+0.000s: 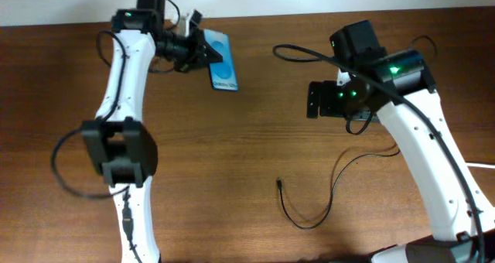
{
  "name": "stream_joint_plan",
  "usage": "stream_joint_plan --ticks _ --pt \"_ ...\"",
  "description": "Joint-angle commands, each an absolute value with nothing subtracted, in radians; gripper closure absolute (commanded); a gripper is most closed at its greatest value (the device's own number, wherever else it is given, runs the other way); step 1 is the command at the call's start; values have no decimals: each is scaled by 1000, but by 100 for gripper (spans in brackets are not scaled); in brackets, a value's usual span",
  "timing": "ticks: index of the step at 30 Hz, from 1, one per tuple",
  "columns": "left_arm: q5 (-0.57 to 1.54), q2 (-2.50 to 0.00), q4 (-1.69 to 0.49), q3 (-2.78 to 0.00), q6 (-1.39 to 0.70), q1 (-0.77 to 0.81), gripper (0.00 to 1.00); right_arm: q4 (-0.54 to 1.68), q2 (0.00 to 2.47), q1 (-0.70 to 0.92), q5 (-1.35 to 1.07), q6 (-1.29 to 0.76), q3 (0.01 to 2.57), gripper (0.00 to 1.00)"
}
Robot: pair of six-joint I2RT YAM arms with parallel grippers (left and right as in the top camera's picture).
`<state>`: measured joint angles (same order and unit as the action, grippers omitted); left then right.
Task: Plug charger to phone and switch on socket
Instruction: 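Release the phone from the right gripper and move it down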
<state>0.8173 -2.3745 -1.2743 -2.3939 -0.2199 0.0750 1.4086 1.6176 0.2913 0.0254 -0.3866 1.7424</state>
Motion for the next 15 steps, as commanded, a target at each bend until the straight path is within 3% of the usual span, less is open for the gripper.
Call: stream_joint_plan --ticks 1,6,11,12,13,15 --pt "488 -2204 -1330 -2441 -185 75 100 1402 1630 296 -46 -367 1655 2" --pt "473 -2199 -1359 -2441 -184 77 100 1385 1630 317 -186 -368 1445 1" --pt "473 -2199 -1355 -2439 -184 79 100 1131 1630 425 -289 -382 1149 1" --pt "473 -2199 -1355 -2439 -185 79 100 1078 1630 459 -289 -382 1105 9" --pt "473 -2199 -1355 -2439 -185 79 100 1037 1632 495 -284 -411 1074 30" --pt "473 -2199 -1355 -2439 -185 81 100 988 1634 532 -276 -455 1048 42"
